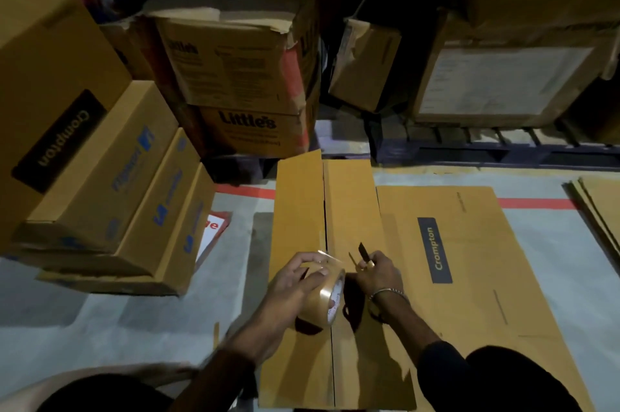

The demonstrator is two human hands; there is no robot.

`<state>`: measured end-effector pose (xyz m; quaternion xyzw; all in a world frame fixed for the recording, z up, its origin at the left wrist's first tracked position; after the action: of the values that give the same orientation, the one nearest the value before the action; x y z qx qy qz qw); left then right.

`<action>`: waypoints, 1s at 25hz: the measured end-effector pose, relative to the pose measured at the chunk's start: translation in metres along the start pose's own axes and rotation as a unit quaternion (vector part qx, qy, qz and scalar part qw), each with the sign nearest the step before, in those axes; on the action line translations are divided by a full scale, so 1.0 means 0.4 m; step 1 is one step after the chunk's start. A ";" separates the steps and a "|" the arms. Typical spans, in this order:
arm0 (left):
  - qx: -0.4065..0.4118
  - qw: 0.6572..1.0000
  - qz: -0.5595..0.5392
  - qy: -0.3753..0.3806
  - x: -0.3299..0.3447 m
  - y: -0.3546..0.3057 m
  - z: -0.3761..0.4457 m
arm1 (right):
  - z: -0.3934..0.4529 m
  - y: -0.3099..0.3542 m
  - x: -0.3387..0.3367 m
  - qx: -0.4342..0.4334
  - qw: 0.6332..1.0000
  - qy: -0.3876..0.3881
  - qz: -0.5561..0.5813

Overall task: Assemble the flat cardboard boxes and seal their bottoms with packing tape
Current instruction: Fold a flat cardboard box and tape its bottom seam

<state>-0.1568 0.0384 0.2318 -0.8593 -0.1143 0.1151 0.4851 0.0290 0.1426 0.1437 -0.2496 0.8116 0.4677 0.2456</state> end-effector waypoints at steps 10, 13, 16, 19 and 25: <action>0.013 0.999 -0.025 0.026 0.044 -0.016 0.019 | -0.086 0.102 0.048 0.139 0.904 0.371 0.162; -0.007 0.999 -0.029 0.014 0.043 0.006 0.030 | -0.083 0.093 0.075 0.137 0.888 0.393 0.192; -0.005 1.000 -0.027 0.011 0.046 0.015 0.037 | -0.073 0.102 0.086 0.138 0.877 0.399 0.231; -0.005 0.999 -0.032 0.004 0.045 0.015 0.045 | -0.063 0.127 0.071 0.104 0.879 0.405 0.227; -0.014 0.999 -0.043 0.001 0.044 0.027 0.069 | -0.037 0.139 0.064 0.086 0.884 0.416 0.198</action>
<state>-0.1479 0.0607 0.2070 -0.8604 -0.1520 0.0919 0.4777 -0.0281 0.1496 0.1695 -0.2332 0.9089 0.2880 -0.1911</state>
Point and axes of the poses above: each hand's wrist, its own z-axis towards the middle knuckle, its own x-axis out of the palm, y = z × x, the point moved 10 cm from there along z, towards the middle knuckle, and after that the axes turned 10 degrees about -y, right-handed, at the moved point
